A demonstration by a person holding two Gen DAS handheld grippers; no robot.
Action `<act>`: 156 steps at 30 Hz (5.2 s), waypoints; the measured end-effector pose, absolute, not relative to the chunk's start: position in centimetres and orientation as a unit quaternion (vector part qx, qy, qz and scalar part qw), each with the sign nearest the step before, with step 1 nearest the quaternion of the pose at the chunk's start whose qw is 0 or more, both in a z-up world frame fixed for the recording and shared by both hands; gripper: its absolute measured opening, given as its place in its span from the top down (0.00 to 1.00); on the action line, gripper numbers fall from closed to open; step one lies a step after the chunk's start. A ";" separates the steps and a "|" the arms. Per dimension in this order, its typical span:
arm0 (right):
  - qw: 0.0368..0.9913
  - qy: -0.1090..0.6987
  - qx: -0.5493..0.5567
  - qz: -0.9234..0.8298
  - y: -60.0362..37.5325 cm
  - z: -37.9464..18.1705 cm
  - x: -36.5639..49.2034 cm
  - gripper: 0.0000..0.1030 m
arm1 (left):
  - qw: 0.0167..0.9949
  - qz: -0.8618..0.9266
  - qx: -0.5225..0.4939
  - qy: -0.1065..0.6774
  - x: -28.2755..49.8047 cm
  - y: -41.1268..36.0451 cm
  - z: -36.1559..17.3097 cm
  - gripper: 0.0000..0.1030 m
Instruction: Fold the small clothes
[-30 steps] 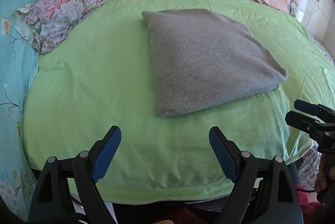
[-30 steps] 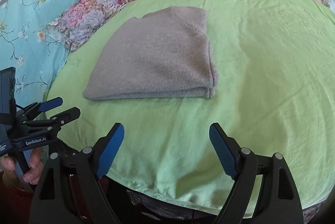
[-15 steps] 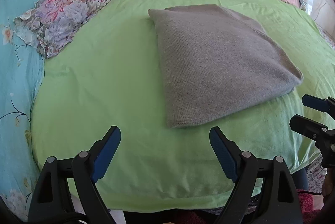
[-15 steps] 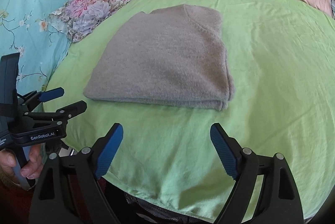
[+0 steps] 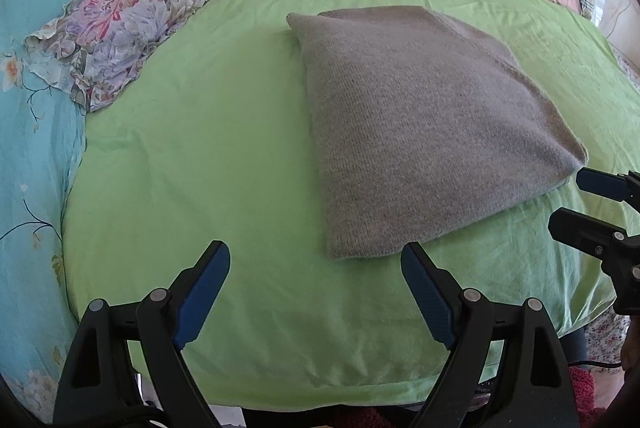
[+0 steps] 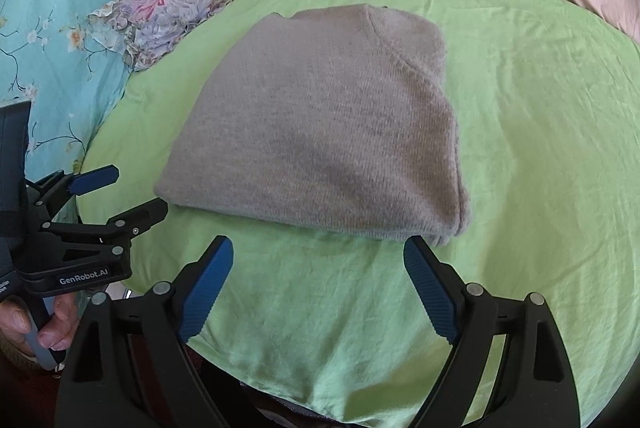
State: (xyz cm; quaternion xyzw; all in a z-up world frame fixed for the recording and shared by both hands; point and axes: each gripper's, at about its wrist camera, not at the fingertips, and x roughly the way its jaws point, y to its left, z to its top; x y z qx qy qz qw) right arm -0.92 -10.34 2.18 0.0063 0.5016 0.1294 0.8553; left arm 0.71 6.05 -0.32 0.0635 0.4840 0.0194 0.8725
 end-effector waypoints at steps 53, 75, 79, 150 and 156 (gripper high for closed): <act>0.841 0.523 0.022 0.138 -9.5 2.6 3.1 0.14 | 0.872 0.005 0.067 0.486 3.3 4.7 1.0 0.14; 0.841 0.522 0.024 0.141 -9.4 2.8 3.1 0.14 | 0.874 0.005 0.069 0.480 3.0 4.6 1.4 0.13; 0.841 0.522 0.023 0.141 -9.3 2.9 3.1 0.14 | 0.875 0.005 0.069 0.479 2.9 4.6 1.5 0.13; 0.842 0.519 0.026 0.145 -9.2 3.3 3.1 0.13 | 0.878 0.005 0.075 0.473 2.7 4.1 2.0 0.13; 0.842 0.518 0.027 0.145 -9.3 3.4 3.2 0.13 | 0.878 0.004 0.076 0.473 2.9 4.2 2.1 0.13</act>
